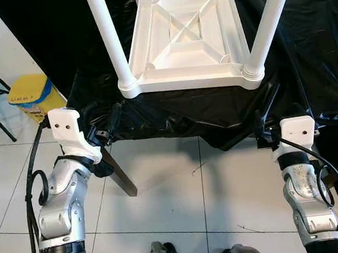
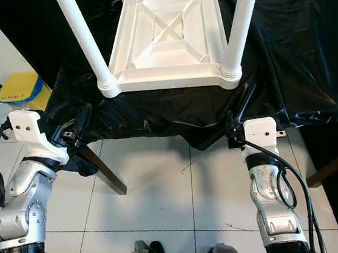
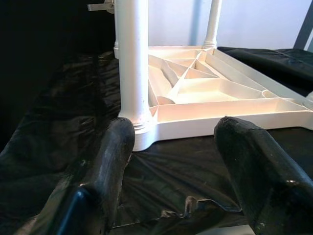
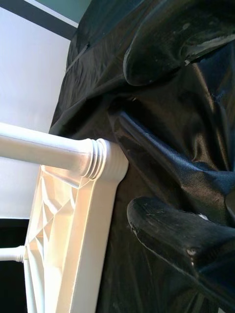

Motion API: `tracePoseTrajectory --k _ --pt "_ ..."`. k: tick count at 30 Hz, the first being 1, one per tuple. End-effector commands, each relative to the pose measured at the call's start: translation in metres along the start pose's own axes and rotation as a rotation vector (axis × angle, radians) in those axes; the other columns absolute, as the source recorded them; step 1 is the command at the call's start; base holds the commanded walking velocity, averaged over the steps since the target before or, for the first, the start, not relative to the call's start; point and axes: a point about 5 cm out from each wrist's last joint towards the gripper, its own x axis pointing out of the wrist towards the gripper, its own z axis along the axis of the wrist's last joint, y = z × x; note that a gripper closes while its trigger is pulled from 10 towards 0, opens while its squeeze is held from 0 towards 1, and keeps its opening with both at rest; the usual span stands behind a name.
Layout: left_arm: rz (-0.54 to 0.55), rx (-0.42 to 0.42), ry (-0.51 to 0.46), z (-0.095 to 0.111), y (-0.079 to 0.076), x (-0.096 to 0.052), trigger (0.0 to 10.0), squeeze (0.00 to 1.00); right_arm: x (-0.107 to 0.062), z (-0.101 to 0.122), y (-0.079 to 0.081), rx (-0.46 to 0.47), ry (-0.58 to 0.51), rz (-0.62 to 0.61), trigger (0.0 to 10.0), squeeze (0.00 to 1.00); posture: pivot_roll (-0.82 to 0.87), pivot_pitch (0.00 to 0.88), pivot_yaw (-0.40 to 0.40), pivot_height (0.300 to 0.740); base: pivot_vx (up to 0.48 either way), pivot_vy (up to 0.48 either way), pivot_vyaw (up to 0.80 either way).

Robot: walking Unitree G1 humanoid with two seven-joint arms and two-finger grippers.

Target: Building children table

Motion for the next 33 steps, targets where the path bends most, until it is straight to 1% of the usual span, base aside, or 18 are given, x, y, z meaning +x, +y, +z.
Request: tracePoseTrajectory --k 1,3,16,19,22,25,30,31,33 --pt "0.016 0.002 0.024 -0.0054 0.0023 -0.0022 10.0 0.00 -0.0030 -0.0046 -0.0005 -0.008 0.018 -0.002 10.0 0.00 -0.08 0.126 0.045 0.740 0.000 0.000 0.00" --pt "0.018 0.019 0.028 -0.0072 -0.0001 -0.0017 10.0 0.00 -0.0034 -0.0046 0.0008 -0.012 0.016 0.003 10.0 0.00 -0.09 0.126 0.044 0.740 0.000 -0.216 0.00" --pt "0.025 0.019 0.028 -0.0080 -0.0009 -0.0017 10.0 0.00 -0.0029 -0.0047 0.0012 -0.017 0.013 0.009 10.0 0.00 -0.09 0.125 0.038 0.740 0.000 -0.446 0.00" --pt "0.036 0.026 0.024 -0.0076 -0.0004 -0.0013 10.0 0.00 -0.0026 -0.0047 0.0015 -0.018 0.013 0.011 10.0 0.00 -0.09 0.125 0.037 0.740 0.000 0.000 0.00" --pt "0.070 0.005 0.010 -0.0069 0.0026 -0.0007 10.0 0.00 -0.0021 -0.0047 0.0019 -0.020 0.012 0.016 10.0 0.00 -0.09 0.124 0.031 0.740 0.000 0.000 0.00" --pt "0.079 -0.011 0.007 -0.0073 0.0036 -0.0011 10.0 0.00 -0.0014 -0.0047 0.0023 -0.023 0.011 0.022 10.0 0.00 -0.09 0.124 0.029 0.740 0.000 0.000 0.00" --pt "0.080 -0.012 0.006 -0.0076 0.0036 -0.0011 10.0 0.00 -0.0010 -0.0045 0.0024 -0.023 0.011 0.023 10.0 0.00 -0.09 0.124 0.029 0.740 0.000 0.000 0.00" --pt "0.085 -0.028 0.007 -0.0086 0.0040 -0.0011 10.0 0.00 -0.0003 -0.0042 0.0024 -0.025 0.008 0.024 10.0 0.00 -0.09 0.122 0.027 0.740 0.000 0.000 0.00" --pt "0.087 -0.034 0.008 -0.0091 0.0043 -0.0010 10.0 0.00 0.0000 -0.0041 0.0025 -0.027 0.007 0.025 10.0 0.00 -0.09 0.121 0.026 0.740 0.000 0.000 0.00"
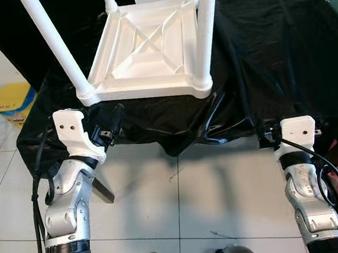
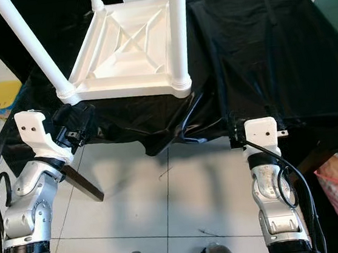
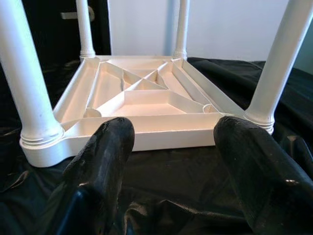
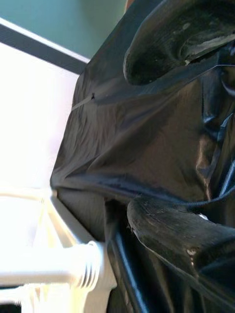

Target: Building children table

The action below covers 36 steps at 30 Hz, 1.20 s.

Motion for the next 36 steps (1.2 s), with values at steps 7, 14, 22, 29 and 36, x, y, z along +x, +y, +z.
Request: tracePoseTrajectory --k 7,14,22,29,36 --pt "0.037 -0.028 0.018 -0.0044 0.0062 -0.0029 10.0 0.00 -0.0002 -0.0014 0.0031 0.002 0.004 0.008 10.0 0.00 -0.09 0.121 0.029 0.740 0.000 0.000 0.00" --pt "0.036 -0.041 0.040 -0.0080 0.0063 -0.0033 10.0 0.00 -0.0026 -0.0032 0.0038 -0.001 0.011 0.003 10.0 0.00 -0.09 0.122 0.037 0.740 0.000 0.000 0.00" --pt "0.036 -0.026 0.052 -0.0092 0.0079 -0.0029 10.0 0.00 -0.0022 -0.0045 0.0047 -0.002 0.016 -0.002 10.0 0.00 -0.09 0.117 0.040 0.740 0.000 0.139 0.00" --pt "0.038 -0.021 0.058 -0.0101 0.0094 -0.0020 10.0 0.00 -0.0023 -0.0062 0.0061 -0.001 0.022 -0.010 10.0 0.00 -0.09 0.104 0.050 0.740 0.000 0.279 0.00" --pt "0.028 -0.024 0.067 -0.0117 0.0082 0.0001 10.0 0.00 -0.0035 -0.0072 0.0077 0.002 0.024 -0.017 10.0 0.00 -0.09 0.097 0.058 0.740 0.000 0.309 0.00"
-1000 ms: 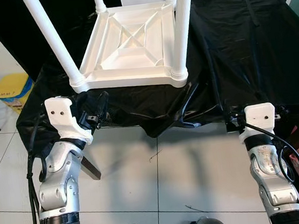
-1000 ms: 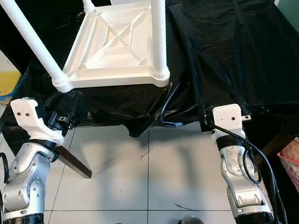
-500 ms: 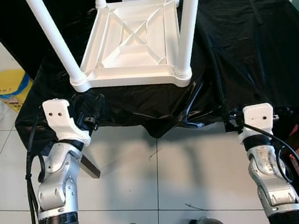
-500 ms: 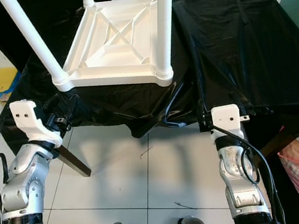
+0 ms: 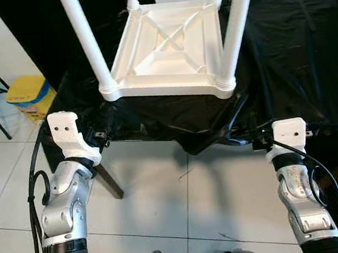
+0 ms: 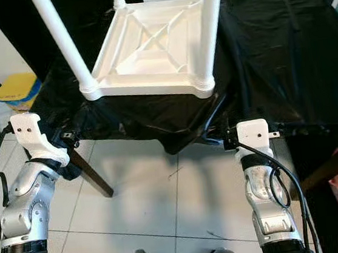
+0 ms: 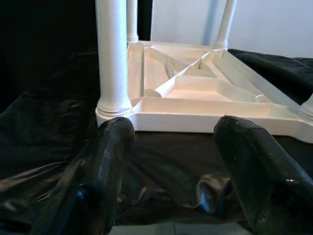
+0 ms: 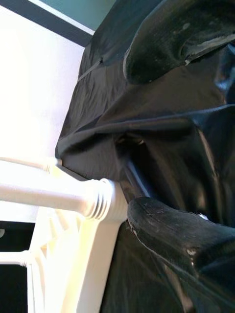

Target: Building children table

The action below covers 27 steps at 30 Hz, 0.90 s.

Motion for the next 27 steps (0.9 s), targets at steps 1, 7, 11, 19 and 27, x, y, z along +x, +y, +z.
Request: tracePoseTrajectory --k 1,7,11,19,27 --pt "-0.005 0.002 0.014 -0.0020 -0.0004 0.0011 10.0 0.00 -0.0028 -0.0040 0.0005 -0.002 0.013 -0.006 10.0 0.00 -0.09 0.097 0.058 0.740 0.000 0.334 0.00" --pt "-0.013 0.000 0.019 -0.0022 -0.0009 0.0017 10.0 0.00 -0.0040 -0.0049 0.0015 0.001 0.015 -0.009 10.0 0.00 -0.09 0.091 0.063 0.740 0.000 0.337 0.00" --pt "-0.017 0.004 0.020 -0.0019 -0.0009 0.0021 10.0 0.00 -0.0044 -0.0052 0.0023 0.002 0.015 -0.009 10.0 0.00 -0.09 0.086 0.065 0.740 0.000 0.337 0.00" --pt "-0.033 0.022 0.018 -0.0005 -0.0034 0.0046 10.0 0.00 -0.0043 -0.0055 0.0038 0.004 0.013 -0.008 10.0 0.00 -0.09 0.083 0.067 0.740 0.000 0.184 0.00" --pt "-0.066 0.053 0.005 0.0030 -0.0081 0.0066 10.0 0.00 -0.0026 -0.0062 0.0011 -0.006 0.020 -0.029 10.0 0.00 -0.09 0.088 0.064 0.740 0.000 0.000 0.00"
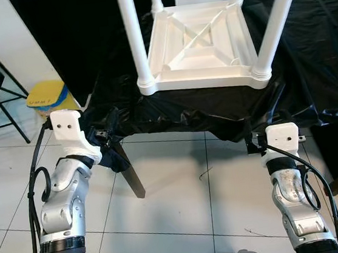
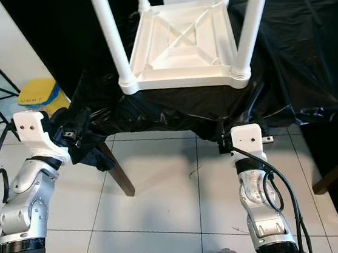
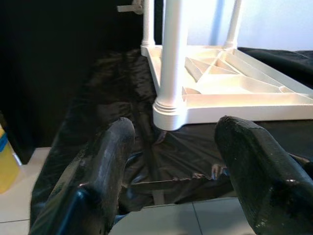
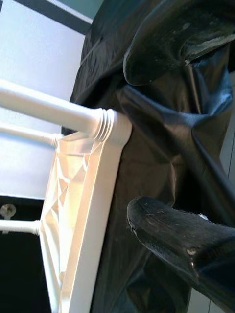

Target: Building children table

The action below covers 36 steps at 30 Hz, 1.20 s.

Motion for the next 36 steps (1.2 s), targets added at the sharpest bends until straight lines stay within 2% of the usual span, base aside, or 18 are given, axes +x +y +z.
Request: tracePoseTrajectory --k 1,6,14,20,30,36 --pt "-0.046 0.045 0.000 0.002 -0.005 0.001 10.0 0.00 0.003 -0.005 -0.012 -0.017 0.033 -0.081 10.0 0.00 -0.09 0.092 0.061 0.740 0.000 0.000 0.00" --pt "-0.071 0.071 0.012 0.002 -0.007 0.002 10.0 0.00 0.006 -0.007 -0.023 -0.029 0.059 -0.169 10.0 0.00 -0.08 0.098 0.060 0.740 0.000 0.000 0.00" --pt "-0.089 0.050 0.018 0.000 -0.013 0.006 10.0 0.00 0.008 -0.007 -0.018 0.053 0.054 -0.104 10.0 0.00 -0.09 0.098 0.048 0.740 0.000 0.000 0.00" --pt "-0.097 0.037 0.020 -0.003 -0.017 0.007 10.0 0.00 0.009 -0.011 -0.019 0.064 0.086 -0.120 10.0 0.00 -0.09 0.097 0.046 0.740 0.000 0.000 0.00" --pt "-0.095 0.026 0.023 -0.005 -0.020 0.007 10.0 0.00 0.010 -0.012 -0.021 0.075 0.085 -0.111 10.0 0.00 -0.09 0.099 0.040 0.740 0.000 0.000 -0.75" --pt "-0.087 0.008 0.026 -0.005 -0.018 0.007 10.0 0.00 0.011 -0.009 -0.017 0.066 0.073 -0.087 10.0 0.00 -0.09 0.099 0.037 0.740 0.000 0.000 0.00"
